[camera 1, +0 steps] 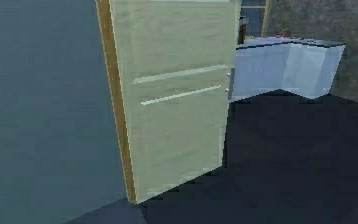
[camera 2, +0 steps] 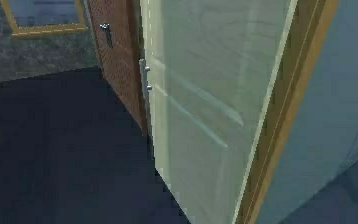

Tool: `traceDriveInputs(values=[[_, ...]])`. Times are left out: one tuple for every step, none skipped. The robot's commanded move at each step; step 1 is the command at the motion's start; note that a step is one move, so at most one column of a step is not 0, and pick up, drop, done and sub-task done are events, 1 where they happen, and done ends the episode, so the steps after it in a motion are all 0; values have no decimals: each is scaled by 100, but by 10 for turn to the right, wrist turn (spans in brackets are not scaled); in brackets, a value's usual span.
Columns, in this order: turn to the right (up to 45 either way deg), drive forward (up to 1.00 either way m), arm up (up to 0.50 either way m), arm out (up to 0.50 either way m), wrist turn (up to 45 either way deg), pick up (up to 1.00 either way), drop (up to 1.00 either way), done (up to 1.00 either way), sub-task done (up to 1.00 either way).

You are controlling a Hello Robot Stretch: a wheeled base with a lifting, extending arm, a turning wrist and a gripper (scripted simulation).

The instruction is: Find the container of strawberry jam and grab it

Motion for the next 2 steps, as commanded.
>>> traceDriveInputs(values=[[390,0,0,0,0,0,0,0,0],[0,100,0,0,0,0,0,0,0]])
